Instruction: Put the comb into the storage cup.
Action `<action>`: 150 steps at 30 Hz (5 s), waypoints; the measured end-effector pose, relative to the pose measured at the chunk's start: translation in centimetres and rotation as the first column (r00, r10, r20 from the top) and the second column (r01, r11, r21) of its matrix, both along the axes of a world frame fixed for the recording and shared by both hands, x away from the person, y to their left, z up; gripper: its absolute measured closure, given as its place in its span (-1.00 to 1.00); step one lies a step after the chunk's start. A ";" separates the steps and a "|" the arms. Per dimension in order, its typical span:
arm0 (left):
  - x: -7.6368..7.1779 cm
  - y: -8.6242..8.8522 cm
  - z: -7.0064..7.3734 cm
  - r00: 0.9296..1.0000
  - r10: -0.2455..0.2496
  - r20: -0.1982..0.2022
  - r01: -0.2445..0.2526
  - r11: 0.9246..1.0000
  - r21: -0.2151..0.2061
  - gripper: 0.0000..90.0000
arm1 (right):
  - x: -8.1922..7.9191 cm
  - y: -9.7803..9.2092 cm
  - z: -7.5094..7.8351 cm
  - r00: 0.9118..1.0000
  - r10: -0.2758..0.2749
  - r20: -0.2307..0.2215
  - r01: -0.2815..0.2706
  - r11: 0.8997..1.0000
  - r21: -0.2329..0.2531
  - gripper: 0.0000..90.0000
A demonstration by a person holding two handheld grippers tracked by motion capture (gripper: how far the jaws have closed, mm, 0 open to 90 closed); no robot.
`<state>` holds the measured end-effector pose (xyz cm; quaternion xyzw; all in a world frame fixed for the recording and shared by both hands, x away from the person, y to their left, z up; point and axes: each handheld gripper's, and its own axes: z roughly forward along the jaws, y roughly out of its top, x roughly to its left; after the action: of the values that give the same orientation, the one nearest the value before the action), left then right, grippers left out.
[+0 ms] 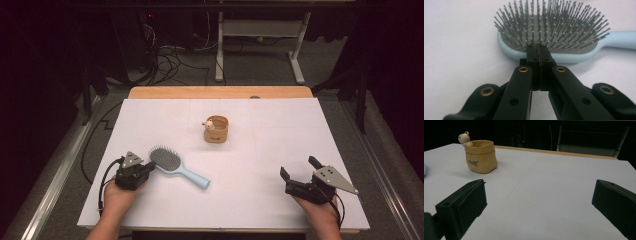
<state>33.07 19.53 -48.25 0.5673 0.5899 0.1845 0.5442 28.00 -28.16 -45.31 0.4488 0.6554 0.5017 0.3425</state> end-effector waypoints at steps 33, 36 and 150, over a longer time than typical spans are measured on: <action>-1.5 -6.1 2.3 0.986 -0.156 0.066 0.163 0.978 -0.128 1.00 | 0.0 0.1 0.1 1.000 0.004 0.004 -0.004 1.000 0.000 -1.00; -1.8 -7.6 2.0 0.979 -0.198 0.058 0.203 0.973 -0.110 1.00 | -0.1 0.0 0.1 1.000 0.004 0.004 -0.004 1.000 0.002 -1.00; -3.2 0.3 0.0 0.988 -0.121 -0.096 0.133 0.983 0.130 1.00 | -0.3 -0.3 0.1 1.000 -0.017 0.001 0.017 1.000 0.011 -1.00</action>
<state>29.85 19.84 -48.29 0.6471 0.5618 0.1641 0.4886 27.71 -28.46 -45.25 0.4560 0.6486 0.5025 0.3448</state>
